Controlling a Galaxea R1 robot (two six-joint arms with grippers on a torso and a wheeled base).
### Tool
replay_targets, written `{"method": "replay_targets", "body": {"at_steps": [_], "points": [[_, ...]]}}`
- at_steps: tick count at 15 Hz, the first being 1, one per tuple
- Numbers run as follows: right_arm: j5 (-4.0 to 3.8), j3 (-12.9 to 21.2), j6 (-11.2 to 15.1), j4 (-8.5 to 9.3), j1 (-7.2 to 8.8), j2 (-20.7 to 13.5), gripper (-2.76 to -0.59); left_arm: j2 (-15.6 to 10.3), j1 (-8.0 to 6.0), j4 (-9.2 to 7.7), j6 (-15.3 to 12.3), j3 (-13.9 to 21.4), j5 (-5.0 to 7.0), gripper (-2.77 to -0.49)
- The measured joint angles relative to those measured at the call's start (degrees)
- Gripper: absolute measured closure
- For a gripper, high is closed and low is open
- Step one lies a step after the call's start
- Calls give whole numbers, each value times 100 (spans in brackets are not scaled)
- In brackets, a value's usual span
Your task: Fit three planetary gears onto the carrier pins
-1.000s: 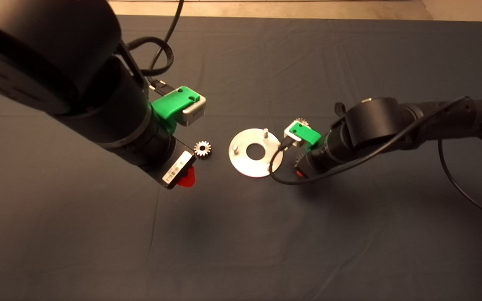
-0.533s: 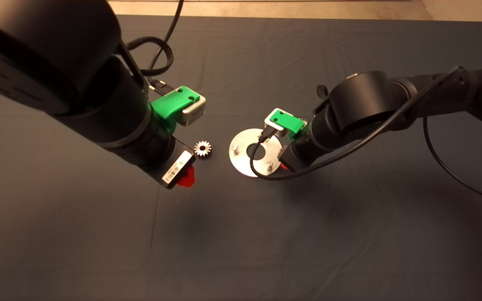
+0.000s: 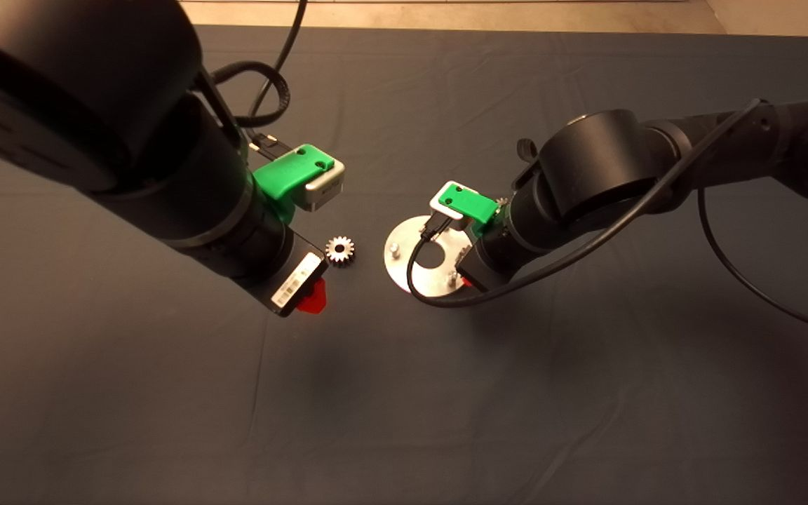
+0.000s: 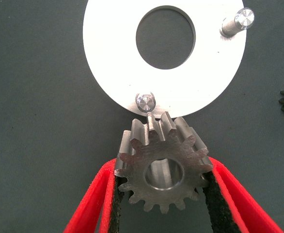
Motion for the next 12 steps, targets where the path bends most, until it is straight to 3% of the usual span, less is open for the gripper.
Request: {"method": "replay_targets", "body": {"at_steps": [4, 12], "points": [[0, -110, -2, 4, -4, 111, -102, 0, 2, 0, 0, 0, 0, -217], [9, -483, -20, 2, -198, 317, -102, -1, 2, 2, 0, 0, 2, -217]]}}
